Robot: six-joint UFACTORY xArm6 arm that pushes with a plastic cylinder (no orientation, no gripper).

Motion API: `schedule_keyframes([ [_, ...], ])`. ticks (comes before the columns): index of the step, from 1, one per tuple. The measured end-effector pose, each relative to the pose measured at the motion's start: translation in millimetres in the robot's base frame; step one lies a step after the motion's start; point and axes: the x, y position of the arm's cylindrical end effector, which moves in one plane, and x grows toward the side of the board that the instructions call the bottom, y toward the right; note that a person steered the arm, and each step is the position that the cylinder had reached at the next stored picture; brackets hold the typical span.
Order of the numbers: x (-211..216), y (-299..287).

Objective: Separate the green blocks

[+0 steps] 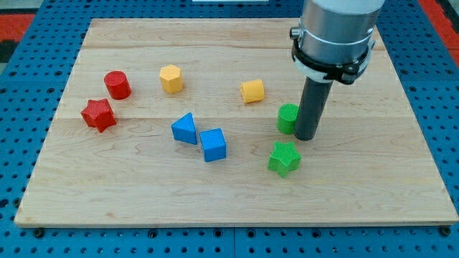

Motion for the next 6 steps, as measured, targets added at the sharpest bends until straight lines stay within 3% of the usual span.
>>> schedule_keyframes([
  [4,-10.7,-8.7],
  [5,-3.2,19.6],
  [6,50.8,125.4],
])
